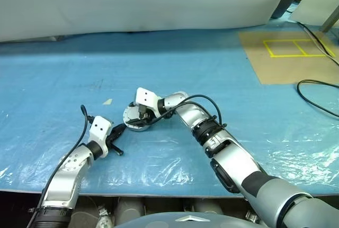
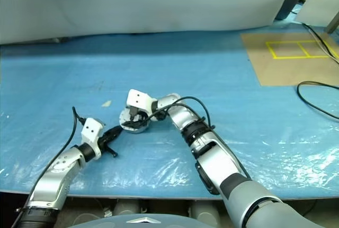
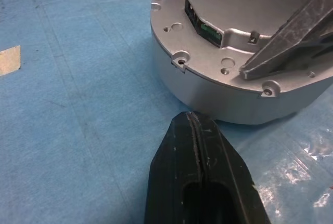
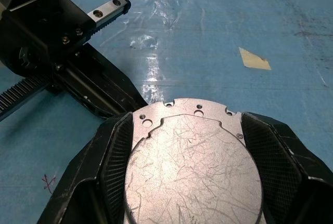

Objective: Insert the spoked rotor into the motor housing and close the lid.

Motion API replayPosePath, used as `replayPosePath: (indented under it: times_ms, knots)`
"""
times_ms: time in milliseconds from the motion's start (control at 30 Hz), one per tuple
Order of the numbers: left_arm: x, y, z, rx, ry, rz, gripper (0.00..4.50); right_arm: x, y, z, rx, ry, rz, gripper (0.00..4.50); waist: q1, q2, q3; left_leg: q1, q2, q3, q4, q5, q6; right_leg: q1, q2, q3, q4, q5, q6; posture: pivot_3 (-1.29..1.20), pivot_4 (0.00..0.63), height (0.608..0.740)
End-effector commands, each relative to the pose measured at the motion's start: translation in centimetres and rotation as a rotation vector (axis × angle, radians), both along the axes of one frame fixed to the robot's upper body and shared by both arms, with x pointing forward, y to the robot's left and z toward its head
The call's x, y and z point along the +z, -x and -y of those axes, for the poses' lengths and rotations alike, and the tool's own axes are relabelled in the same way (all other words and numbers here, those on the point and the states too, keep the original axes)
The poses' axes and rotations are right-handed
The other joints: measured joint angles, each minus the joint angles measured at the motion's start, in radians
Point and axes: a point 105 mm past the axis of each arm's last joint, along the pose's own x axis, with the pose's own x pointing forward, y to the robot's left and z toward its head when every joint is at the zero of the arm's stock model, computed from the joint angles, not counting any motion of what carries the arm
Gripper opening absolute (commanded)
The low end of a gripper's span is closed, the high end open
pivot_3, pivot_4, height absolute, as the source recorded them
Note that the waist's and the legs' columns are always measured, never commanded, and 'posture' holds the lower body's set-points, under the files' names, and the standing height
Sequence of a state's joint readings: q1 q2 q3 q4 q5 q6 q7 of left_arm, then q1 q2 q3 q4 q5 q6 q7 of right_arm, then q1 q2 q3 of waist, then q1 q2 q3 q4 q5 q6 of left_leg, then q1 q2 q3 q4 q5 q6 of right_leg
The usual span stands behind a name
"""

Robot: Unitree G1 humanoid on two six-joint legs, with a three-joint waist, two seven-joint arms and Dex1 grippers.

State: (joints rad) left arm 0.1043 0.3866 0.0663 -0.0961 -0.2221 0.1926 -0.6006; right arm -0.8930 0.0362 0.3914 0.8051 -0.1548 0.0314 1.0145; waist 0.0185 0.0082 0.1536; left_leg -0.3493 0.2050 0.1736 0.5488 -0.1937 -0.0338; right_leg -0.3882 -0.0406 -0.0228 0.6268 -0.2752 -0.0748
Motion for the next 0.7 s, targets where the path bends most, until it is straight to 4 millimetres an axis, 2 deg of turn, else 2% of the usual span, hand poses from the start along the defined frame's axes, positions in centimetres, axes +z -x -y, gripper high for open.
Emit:
replayPosePath:
  times_ms: [33, 300, 433, 600, 700]
  knots:
    - [2.7, 0.2, 0.5, -0.033, 0.049, 0.118, 0.00, -5.0, 0.8, 2.6, -0.043, 0.138, -0.150, 3.00, 0.000, 0.000, 0.000, 0.000, 0.000, 0.000, -0.001, 0.000, 0.000, 0.001, 0.000, 0.000, -0.002, 0.000, 0.000, 0.00, 0.150, 0.740]
    - [6.1, 0.1, -0.1, -0.020, 0.099, 0.250, 0.00, -6.6, 1.2, 3.8, -0.046, 0.155, -0.172, 3.00, 0.005, 0.000, 0.000, 0.000, 0.000, 0.001, -0.005, 0.000, 0.000, 0.002, 0.000, -0.001, -0.006, 0.000, 0.000, 0.00, 0.150, 0.740]
    - [7.5, -1.1, 1.6, -0.081, 0.114, 0.281, 0.00, -6.2, 1.2, 3.4, -0.044, 0.133, -0.181, 3.00, 0.008, 0.000, 0.000, 0.002, 0.000, 0.001, -0.004, 0.000, 0.000, 0.004, 0.000, -0.001, -0.005, 0.000, 0.000, 0.00, 0.150, 0.740]
    - [4.5, -2.0, 2.9, -0.153, -0.022, 0.139, 0.00, -5.4, 1.0, 2.9, -0.043, 0.106, -0.173, 3.00, 0.006, 0.000, -0.001, 0.002, 0.000, 0.001, -0.004, 0.000, 0.000, 0.003, 0.000, -0.001, -0.005, 0.000, 0.000, 0.00, 0.150, 0.740]
    - [1.9, -1.0, 3.4, -0.225, -0.085, 0.011, 0.00, -5.0, 1.0, 2.7, -0.031, 0.095, -0.172, 3.00, 0.004, 0.000, -0.001, 0.000, 0.000, 0.001, -0.005, 0.000, 0.000, 0.002, 0.000, -0.001, -0.005, 0.000, 0.000, 0.00, 0.150, 0.740]
